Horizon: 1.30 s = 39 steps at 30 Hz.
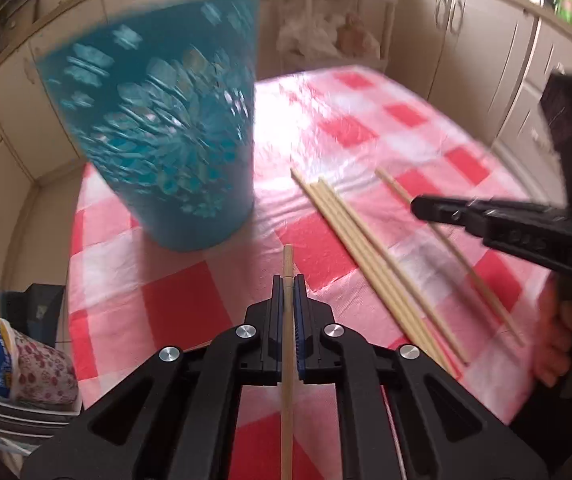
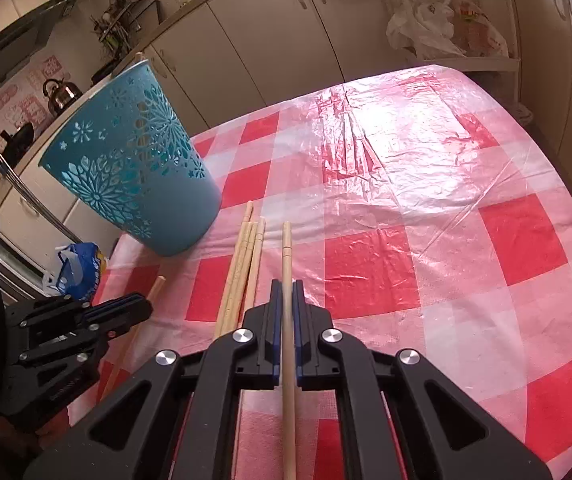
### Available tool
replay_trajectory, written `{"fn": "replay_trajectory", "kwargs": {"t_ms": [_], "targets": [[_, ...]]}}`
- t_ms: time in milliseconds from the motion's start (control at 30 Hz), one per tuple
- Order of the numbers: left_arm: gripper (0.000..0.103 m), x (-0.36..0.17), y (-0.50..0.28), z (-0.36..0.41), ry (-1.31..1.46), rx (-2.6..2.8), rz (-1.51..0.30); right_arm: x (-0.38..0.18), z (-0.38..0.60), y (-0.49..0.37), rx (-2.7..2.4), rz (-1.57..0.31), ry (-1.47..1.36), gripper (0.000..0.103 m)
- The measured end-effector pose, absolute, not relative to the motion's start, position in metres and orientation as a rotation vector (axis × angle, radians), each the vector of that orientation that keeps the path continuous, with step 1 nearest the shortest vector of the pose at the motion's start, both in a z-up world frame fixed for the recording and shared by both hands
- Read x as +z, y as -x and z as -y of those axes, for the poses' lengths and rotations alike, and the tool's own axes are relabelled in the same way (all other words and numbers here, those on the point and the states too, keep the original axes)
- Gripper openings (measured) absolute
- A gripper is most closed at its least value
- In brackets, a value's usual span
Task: Organize utensils
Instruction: 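Carry the left tool's chopstick over the bin while right tool holds its chopstick, then open left tool to drop its chopstick into the teal bin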
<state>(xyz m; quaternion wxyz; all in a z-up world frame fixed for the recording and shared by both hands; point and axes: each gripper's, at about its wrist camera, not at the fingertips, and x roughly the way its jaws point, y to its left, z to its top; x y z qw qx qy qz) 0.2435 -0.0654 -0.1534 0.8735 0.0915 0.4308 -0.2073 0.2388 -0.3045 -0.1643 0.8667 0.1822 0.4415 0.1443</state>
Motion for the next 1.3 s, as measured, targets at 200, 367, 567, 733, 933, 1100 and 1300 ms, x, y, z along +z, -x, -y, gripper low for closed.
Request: {"fn": "replay_trajectory", "kwargs": {"t_ms": [200, 367, 567, 733, 933, 1100, 1300], "targets": [[0.005, -0.087, -0.211, 0.025, -0.034, -0.527, -0.67, -0.172, 0.314, -0.243, 0.307, -0.929, -0.5, 0.006], [0.005, -0.021, -0.214, 0.004, 0.08, -0.526, -0.454, -0.174, 0.315, -0.241, 0.304, -0.926, -0.522, 0.006], [0.005, 0.033, -0.253, -0.007, 0.165, -0.412, -0.262, -0.174, 0.315, -0.24, 0.297, -0.919, -0.521, 0.006], [0.005, 0.059, -0.296, -0.007, 0.238, -0.331, -0.154, -0.174, 0.314, -0.238, 0.288, -0.912, -0.509, 0.006], [0.005, 0.059, -0.348, 0.011, 0.204, -0.206, -0.096, -0.174, 0.312, -0.239, 0.286, -0.916, -0.503, 0.006], [0.005, 0.036, -0.372, 0.016, 0.174, -0.172, -0.18, -0.175, 0.312, -0.24, 0.287, -0.918, -0.507, 0.006], [0.005, 0.005, -0.357, 0.018, 0.145, -0.182, -0.25, -0.175, 0.311, -0.24, 0.285, -0.918, -0.509, 0.006]]}}
